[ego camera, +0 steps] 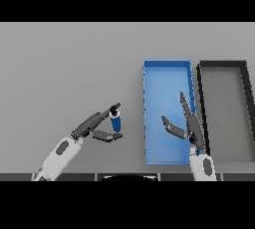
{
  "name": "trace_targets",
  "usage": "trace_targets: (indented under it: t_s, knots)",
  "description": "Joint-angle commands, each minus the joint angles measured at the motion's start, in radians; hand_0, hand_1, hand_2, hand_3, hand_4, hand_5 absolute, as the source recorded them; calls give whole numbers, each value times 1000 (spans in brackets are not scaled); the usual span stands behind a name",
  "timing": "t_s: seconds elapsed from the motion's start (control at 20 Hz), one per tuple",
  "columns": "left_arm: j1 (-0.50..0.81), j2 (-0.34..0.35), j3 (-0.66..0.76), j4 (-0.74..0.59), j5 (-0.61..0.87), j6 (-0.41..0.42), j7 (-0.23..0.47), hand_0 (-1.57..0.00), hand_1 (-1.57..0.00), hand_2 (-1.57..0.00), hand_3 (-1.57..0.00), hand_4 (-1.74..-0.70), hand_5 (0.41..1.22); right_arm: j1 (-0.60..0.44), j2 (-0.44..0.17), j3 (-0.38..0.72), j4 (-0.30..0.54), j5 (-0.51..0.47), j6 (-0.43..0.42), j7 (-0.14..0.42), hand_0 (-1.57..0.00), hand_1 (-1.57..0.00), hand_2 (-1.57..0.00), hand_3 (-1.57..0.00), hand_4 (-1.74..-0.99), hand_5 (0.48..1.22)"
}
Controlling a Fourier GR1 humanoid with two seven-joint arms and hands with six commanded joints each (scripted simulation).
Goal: Pick up the blue pipe and place it into the blue bin.
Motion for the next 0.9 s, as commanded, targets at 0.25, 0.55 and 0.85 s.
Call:
trace_targets:
  t_s: [0.25,0.55,0.85]
  knots:
    - [-40,-90,-5,91,7,-10,-79,1,1,-1,1,-1215,533,6,1,-7,4,-17,8,1,1,1,1,1,-1206,606]
    - [-48,-164,14,116,49,18,-58,-504,-677,-733,-703,-1416,856,5,-3,-8,12,-16,11,3,1,1,1,1,-1196,604]
    - [-41,-165,-36,118,6,37,-152,-1291,-1337,-1351,-1272,-1647,1125,-13,-7,-10,18,-16,13,10,1,1,1,1,-1191,602]
